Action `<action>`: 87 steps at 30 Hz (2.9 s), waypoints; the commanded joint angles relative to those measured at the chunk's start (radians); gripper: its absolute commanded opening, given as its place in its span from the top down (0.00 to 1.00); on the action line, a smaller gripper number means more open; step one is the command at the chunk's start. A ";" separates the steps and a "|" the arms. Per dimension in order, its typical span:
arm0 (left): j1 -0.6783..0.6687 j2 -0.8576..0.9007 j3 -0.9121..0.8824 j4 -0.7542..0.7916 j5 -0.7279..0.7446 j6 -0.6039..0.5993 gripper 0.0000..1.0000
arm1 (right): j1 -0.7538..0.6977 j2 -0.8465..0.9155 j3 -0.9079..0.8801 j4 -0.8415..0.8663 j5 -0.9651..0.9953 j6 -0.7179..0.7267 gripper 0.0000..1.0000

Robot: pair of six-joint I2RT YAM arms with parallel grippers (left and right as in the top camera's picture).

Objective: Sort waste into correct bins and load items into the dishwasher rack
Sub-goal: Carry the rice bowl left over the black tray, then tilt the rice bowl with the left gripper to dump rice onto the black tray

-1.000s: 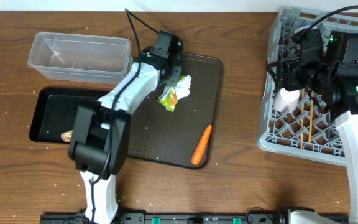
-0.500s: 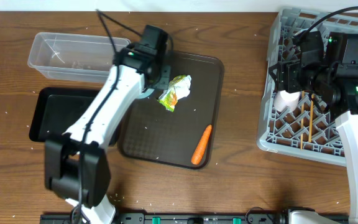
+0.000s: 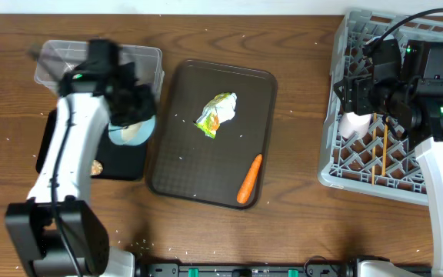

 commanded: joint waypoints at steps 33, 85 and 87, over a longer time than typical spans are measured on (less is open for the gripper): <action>0.736 -0.062 -0.354 0.256 1.184 0.029 0.94 | 0.006 0.000 0.002 -0.026 0.002 0.023 0.27; 0.647 0.003 -0.355 0.498 1.064 -0.313 0.94 | 0.006 0.001 -0.001 -0.059 0.003 0.022 0.26; 0.630 0.002 -0.355 0.528 1.093 -0.307 0.94 | 0.006 0.001 -0.001 -0.066 0.006 0.022 0.26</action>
